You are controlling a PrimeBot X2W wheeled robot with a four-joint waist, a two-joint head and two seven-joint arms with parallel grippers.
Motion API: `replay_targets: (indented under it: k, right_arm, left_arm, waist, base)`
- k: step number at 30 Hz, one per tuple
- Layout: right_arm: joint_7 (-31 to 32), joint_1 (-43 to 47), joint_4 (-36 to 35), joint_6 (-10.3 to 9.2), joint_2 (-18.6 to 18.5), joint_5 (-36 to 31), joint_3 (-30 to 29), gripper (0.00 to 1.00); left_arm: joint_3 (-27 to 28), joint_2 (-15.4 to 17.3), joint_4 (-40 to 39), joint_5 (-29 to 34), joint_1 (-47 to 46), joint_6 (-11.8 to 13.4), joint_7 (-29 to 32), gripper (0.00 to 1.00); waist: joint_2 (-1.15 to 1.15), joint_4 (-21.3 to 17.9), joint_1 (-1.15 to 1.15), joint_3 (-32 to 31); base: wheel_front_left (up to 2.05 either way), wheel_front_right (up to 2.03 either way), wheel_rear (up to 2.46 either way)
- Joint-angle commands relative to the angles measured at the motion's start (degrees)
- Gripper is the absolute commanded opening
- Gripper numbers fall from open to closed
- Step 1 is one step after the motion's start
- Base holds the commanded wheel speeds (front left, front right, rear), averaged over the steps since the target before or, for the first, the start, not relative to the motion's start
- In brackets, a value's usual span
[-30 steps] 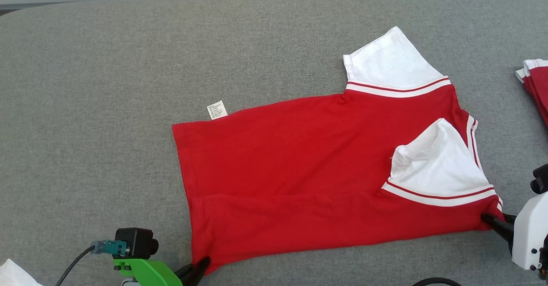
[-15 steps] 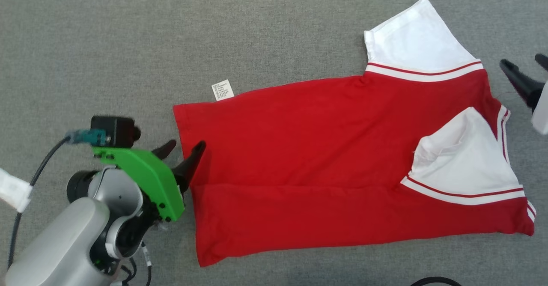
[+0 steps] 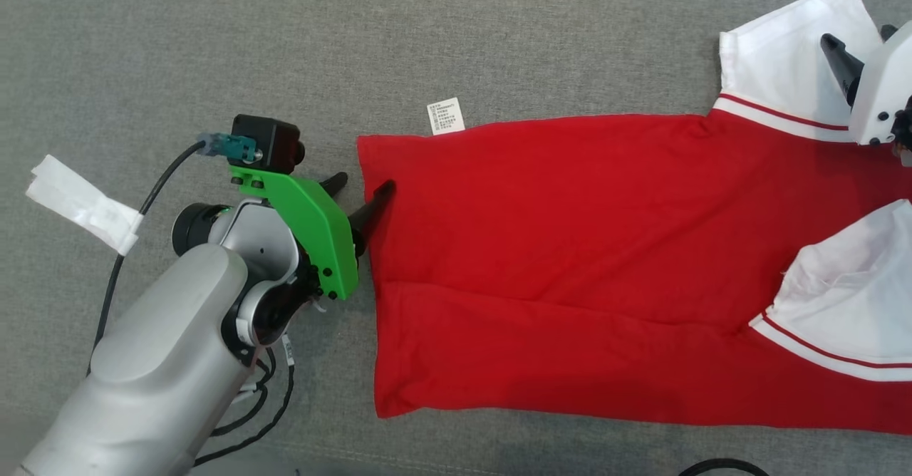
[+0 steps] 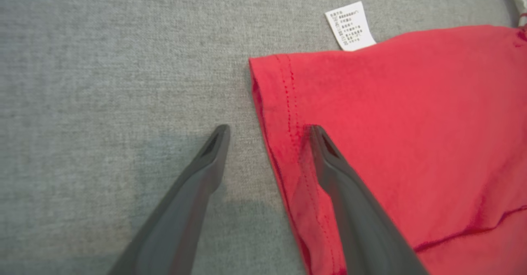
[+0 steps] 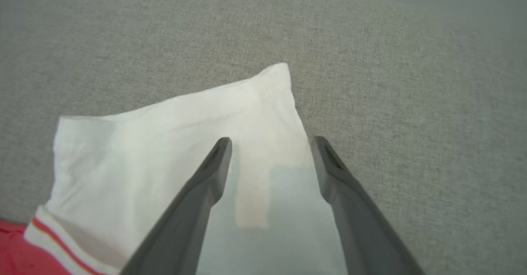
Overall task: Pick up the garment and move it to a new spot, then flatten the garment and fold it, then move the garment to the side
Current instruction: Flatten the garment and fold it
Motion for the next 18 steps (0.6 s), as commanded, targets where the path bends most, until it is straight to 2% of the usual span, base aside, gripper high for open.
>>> replay_targets:
  k: [1, 11, 12, 13, 14, 15, 16, 18]
  right_arm:
    - [-0.8, -1.5, 1.7, -0.07, -0.4, -0.7, -0.1, 1.00]
    - [-5.5, -6.8, 10.1, -0.07, 0.4, -1.6, 2.5, 1.00]
    - [-5.9, -7.0, 10.5, -0.07, 0.7, -1.2, 3.1, 0.88]
    - [-6.3, -7.2, 11.0, -0.06, 1.0, -0.8, 3.7, 0.31]
    - [-6.7, -7.2, 11.3, -0.04, 1.3, 0.0, 4.3, 0.00]
    - [-7.2, -7.2, 11.5, -0.04, 1.6, 0.9, 4.9, 0.00]
    - [-8.0, -7.4, 11.7, -0.05, 1.5, 1.7, 5.0, 0.00]
    - [-8.7, -7.7, 11.7, -0.05, 1.2, 2.4, 5.3, 0.00]
  left_arm:
    - [-0.4, -0.6, 1.7, 0.2, -0.9, -0.3, 0.0, 1.00]
    - [-0.7, -5.8, 7.6, -1.2, -5.1, -3.3, -0.3, 1.00]
    - [-1.0, -6.0, 8.0, -1.2, -5.3, -3.6, -0.1, 1.00]
    - [-1.1, -6.3, 8.5, -1.5, -5.3, -4.0, 0.1, 1.00]
    - [-1.4, -6.7, 9.0, -1.7, -5.2, -4.5, 0.4, 1.00]
    - [-1.6, -7.0, 9.3, -2.1, -5.0, -5.0, 0.7, 0.06]
    - [-1.8, -7.3, 9.6, -2.3, -4.7, -5.7, 1.0, 0.00]
    - [-2.2, -7.3, 9.6, -2.2, -4.6, -6.4, 1.3, 0.00]
  waist:
    - [0.00, 1.3, -0.01, 0.8]
    - [0.00, 1.5, -0.01, 2.1]
    - [0.00, 1.4, -0.01, 2.1]
    - [0.00, 1.3, -0.01, 2.1]
    - [0.00, 1.2, -0.01, 1.9]
    - [0.00, 1.0, -0.01, 1.7]
    - [0.00, 0.8, -0.01, 1.6]
    - [0.00, 0.6, -0.01, 1.4]
  base:
    - [0.00, 0.00, 0.00]
    - [0.00, 0.00, 0.00]
    - [0.00, 0.00, 0.00]
    - [0.00, 0.00, 0.00]
    - [0.00, 0.00, 0.00]
    - [0.00, 0.00, 0.00]
    - [0.00, 0.00, 0.00]
    - [0.00, 0.00, 0.00]
